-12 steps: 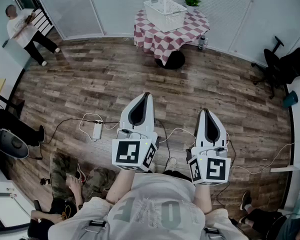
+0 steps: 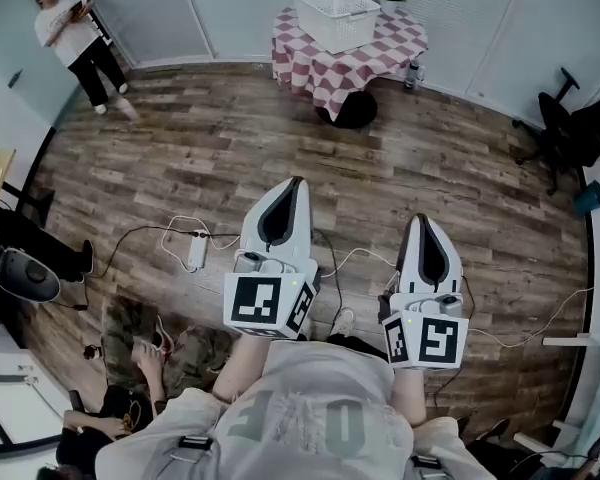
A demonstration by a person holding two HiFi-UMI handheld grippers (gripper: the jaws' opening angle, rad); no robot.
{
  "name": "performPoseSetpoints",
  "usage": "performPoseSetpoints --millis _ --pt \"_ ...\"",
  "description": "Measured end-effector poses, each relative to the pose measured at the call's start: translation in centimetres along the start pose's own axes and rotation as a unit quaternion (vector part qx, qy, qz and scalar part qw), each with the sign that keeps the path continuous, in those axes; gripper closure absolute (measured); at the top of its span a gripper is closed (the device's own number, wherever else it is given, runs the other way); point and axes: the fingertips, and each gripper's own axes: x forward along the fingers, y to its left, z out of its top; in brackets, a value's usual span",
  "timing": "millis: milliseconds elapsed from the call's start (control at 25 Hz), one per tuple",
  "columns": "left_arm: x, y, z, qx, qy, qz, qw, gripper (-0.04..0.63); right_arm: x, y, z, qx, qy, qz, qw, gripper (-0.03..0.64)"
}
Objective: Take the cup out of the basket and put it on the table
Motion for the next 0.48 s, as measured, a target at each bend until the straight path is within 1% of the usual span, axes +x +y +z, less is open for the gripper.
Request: performPoseSetpoints --millis 120,240,320,480 --pt "0.6 0.0 -0.2 0.003 0.002 0.008 1.0 0.589 0.2 -1.2 0.1 0.006 -0.002 0.004 1.0 0.606" --pt "1.4 0.5 -0.2 0.005 -0.003 0.026 0.9997 0.589 0.7 -2.7 0.0 -0.011 0.0 0.009 1.0 0.606" --pt "1.9 1.0 -0.5 0.006 -0.007 0.042 0.9991 0.589 1.4 -3.8 -0.9 -0.016 0.008 0.012 1.0 0.606" --pt "2.5 2.1 -2.0 0.002 -0.002 0.077 0.997 0.589 2.7 -5.1 -3.6 0.008 0.031 0.035 0.999 0.606"
